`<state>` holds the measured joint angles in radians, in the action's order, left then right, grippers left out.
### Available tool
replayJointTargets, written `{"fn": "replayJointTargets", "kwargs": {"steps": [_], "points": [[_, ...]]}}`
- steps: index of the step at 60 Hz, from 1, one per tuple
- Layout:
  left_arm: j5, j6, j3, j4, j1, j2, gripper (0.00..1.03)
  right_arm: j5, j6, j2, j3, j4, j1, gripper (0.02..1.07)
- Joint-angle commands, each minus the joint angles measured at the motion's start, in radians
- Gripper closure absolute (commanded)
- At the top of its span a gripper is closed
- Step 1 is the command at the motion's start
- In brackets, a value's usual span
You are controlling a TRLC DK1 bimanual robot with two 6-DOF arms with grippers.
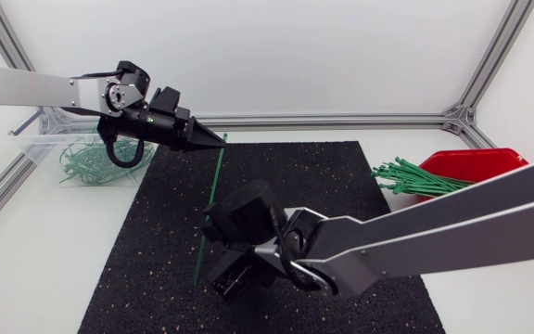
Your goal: Take a green cable tie from the red box, thread the tail through the head to close it, then place it in the transparent bin on the left.
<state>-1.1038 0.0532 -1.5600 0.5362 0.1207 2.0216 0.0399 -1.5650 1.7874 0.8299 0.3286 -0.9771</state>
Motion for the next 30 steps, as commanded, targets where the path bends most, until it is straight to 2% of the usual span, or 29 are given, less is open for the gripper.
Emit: {"fn": "replayJointTargets", "kwargs": {"steps": [1,21,30], "points": [[-0.021,0.007,-0.046,0.024,0.01,0.04,1.0,0.018,-0.029,0.029,-0.028,0.038,-0.02,0.29],[-0.021,0.023,-0.184,0.119,0.01,0.131,1.0,0.063,-0.049,0.11,-0.009,0.139,-0.055,0.3],[-0.021,0.027,-0.196,0.137,0.019,0.138,1.0,0.069,-0.056,0.139,0.012,0.167,-0.058,0.34]]}}
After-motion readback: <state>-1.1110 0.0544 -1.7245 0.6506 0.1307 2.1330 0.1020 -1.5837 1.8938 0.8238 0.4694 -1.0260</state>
